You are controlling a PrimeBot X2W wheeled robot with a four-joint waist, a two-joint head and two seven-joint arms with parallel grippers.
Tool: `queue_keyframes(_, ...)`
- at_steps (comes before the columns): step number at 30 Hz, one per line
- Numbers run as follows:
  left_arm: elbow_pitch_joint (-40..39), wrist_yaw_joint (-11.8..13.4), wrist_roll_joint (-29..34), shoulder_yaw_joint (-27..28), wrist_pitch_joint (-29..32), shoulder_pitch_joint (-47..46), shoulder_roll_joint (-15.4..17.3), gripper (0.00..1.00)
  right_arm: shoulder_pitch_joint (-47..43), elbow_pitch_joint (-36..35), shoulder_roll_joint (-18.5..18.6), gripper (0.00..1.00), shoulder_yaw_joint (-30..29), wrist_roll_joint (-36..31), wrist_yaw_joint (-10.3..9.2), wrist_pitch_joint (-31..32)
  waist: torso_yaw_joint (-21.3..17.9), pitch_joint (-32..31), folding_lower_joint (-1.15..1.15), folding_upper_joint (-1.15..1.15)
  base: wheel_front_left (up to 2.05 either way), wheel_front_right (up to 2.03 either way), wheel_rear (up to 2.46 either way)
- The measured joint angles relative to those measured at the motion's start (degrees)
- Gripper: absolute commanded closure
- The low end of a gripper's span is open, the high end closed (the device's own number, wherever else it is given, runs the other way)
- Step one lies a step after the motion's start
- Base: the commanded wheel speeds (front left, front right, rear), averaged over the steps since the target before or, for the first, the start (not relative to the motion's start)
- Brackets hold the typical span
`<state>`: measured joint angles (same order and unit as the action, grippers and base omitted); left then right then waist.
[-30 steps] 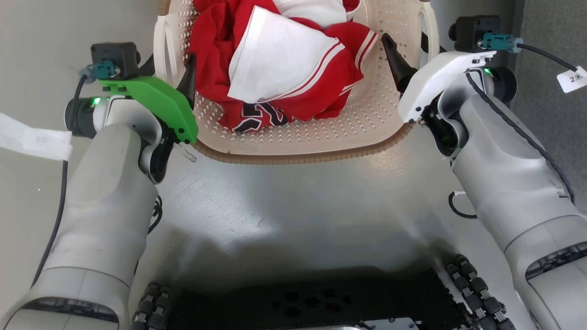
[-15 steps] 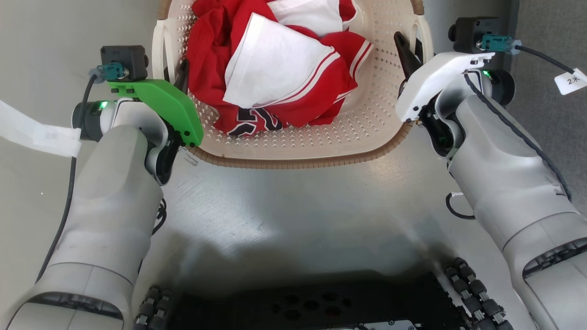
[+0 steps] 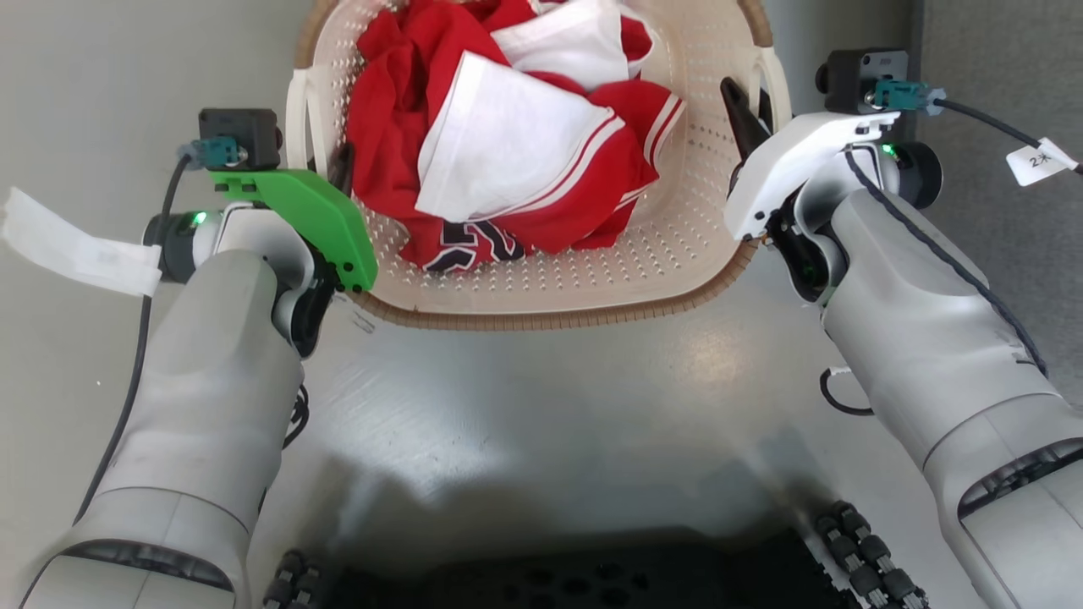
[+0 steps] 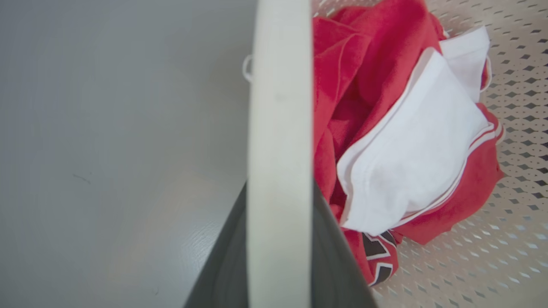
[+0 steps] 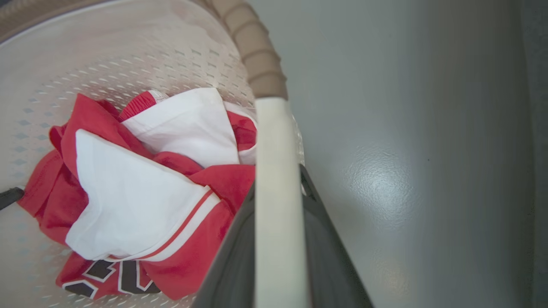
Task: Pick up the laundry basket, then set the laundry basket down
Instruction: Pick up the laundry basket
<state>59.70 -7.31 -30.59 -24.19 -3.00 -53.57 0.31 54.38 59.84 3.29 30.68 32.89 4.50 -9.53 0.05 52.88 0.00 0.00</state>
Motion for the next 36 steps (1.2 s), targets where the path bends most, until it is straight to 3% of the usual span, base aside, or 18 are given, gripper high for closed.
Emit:
queue_keyframes(19, 5.4, -0.3, -2.0, -2.5, 5.8, 0.5, -0.9, 1.00, -1.0, 4.8, -0.7, 1.00, 3.0, 5.2, 0.53, 7.2, -0.3, -12.0, 0.00, 0.00, 0.00, 0.00, 0.00)
queue_keyframes(36, 6.0, -0.3, -8.1, -5.1, 11.3, 8.1, -1.1, 1.00, -7.3, 6.3, -1.0, 1.00, 5.9, 8.5, 1.04, 12.4, -1.1, -24.2, 0.00, 0.00, 0.00, 0.00, 0.00)
